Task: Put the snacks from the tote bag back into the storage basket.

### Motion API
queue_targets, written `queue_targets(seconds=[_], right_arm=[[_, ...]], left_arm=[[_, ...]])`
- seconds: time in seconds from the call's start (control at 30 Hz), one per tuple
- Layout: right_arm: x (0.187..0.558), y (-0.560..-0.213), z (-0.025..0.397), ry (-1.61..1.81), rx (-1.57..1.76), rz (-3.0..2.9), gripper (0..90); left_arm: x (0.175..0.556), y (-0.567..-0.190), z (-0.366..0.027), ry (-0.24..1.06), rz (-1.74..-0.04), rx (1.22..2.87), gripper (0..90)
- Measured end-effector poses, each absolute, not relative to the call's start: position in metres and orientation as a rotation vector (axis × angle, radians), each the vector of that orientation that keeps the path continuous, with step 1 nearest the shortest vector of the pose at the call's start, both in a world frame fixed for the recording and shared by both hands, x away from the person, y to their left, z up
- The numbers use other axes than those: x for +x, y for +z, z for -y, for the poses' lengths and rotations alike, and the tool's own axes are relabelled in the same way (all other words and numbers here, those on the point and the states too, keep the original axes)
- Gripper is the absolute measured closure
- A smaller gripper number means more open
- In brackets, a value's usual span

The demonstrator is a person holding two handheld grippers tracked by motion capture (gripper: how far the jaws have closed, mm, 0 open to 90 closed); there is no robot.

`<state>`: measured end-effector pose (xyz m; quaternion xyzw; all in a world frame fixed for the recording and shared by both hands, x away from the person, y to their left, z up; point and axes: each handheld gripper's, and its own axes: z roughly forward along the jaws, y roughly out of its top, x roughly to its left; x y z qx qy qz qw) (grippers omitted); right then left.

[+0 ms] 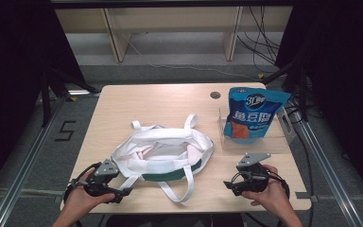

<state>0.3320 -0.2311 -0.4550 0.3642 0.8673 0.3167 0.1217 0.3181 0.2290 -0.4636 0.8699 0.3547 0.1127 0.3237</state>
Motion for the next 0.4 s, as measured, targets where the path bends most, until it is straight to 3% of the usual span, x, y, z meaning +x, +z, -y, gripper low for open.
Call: queue_targets(seconds=[0.4], right_arm=[[0.3338,-0.4569,0.2314,0.868,1.021,-2.570,25.5]], left_arm=[[0.3185,-0.4630,-0.2293,0.297,-0.912,2.289,20.0]])
